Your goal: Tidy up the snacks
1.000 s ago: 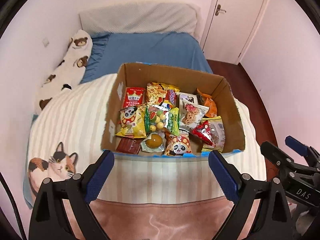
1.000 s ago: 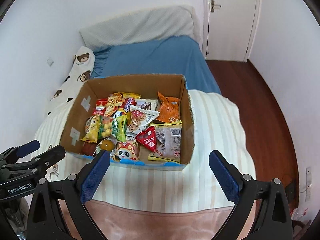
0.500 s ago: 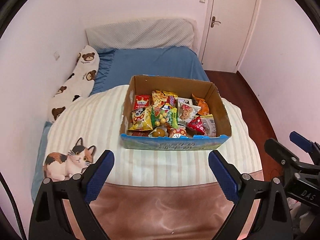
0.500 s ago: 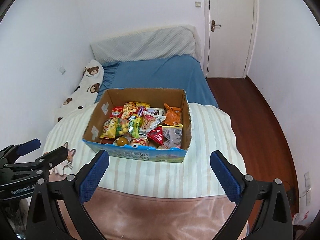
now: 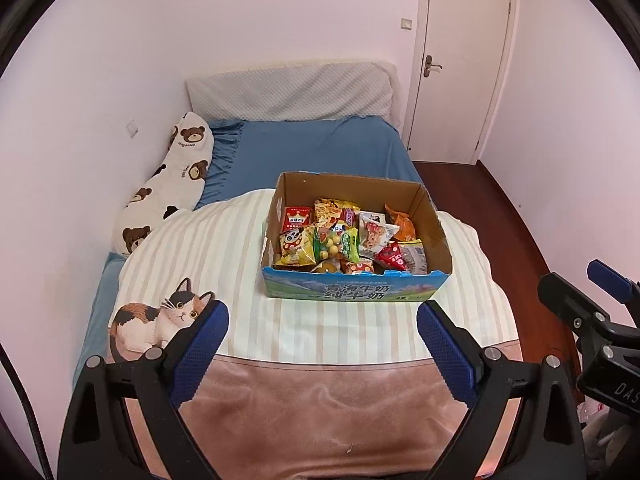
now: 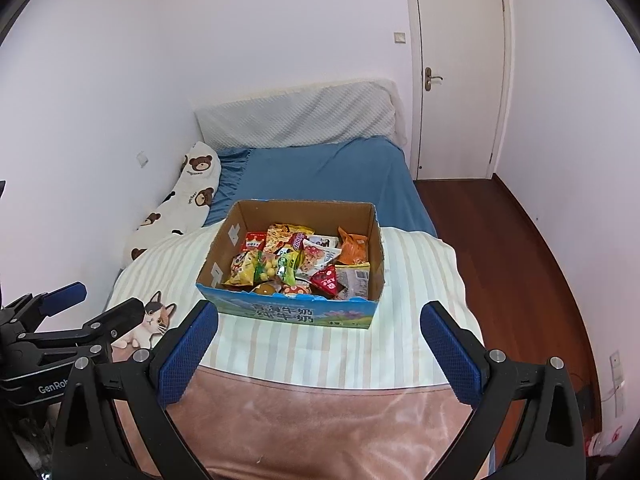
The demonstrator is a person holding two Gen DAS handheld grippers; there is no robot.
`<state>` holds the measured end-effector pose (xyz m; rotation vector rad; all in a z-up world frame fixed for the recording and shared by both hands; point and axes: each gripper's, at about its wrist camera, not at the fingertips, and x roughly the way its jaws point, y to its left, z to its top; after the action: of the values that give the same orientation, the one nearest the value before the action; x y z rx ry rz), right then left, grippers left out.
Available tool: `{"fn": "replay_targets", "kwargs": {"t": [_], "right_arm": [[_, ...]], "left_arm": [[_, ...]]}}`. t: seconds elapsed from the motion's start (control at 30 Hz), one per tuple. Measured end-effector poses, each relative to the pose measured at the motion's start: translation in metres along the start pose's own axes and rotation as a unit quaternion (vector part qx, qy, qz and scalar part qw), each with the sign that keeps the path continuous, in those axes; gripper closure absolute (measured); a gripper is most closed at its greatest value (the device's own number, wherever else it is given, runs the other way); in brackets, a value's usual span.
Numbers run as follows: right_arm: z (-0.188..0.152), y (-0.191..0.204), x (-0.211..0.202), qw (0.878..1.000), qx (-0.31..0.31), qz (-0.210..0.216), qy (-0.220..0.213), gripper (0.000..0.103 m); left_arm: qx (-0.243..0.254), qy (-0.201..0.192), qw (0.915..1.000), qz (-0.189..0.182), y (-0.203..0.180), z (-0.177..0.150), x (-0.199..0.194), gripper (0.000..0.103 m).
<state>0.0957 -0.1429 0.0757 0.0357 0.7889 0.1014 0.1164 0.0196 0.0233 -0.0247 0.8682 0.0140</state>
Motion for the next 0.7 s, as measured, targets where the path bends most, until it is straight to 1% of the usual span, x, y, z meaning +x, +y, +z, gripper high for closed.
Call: {"fn": "replay_targets", "kwargs": {"t": [0.1,0.37,0.4,0.47,0.7], "right_arm": [[-0.001,0.001,-0.004,1.000,-0.004,-0.002,-0.003,0.000],[0.001,-0.001,-0.006,1.000,0.002,-0.007,0.001,0.000],[0.001,-0.003,-0.004,1.000,0.002,-0.009,0.002,0.000],[0.003,-0.005,0.003,1.000,0.004,-0.008,0.005,0.000],[0.005,-0.017,0.032,0.999,0.014,-0.023,0.017,0.000]], "left_arm": [[0.002,-0.005,1.0000,0.007,-0.001,-0.001,-0.003,0.006],[0.002,0.001,1.0000,0.009,-0.003,-0.002,0.003,0.006],[0.005,0.003,1.0000,0.007,-0.003,-0.002,0.005,0.006],[0.008,0.008,0.9999,0.011,-0.005,0.000,0.013,0.000],[0.008,0.005,0.9996,0.028,-0.008,0.008,0.034,0.000]]}}
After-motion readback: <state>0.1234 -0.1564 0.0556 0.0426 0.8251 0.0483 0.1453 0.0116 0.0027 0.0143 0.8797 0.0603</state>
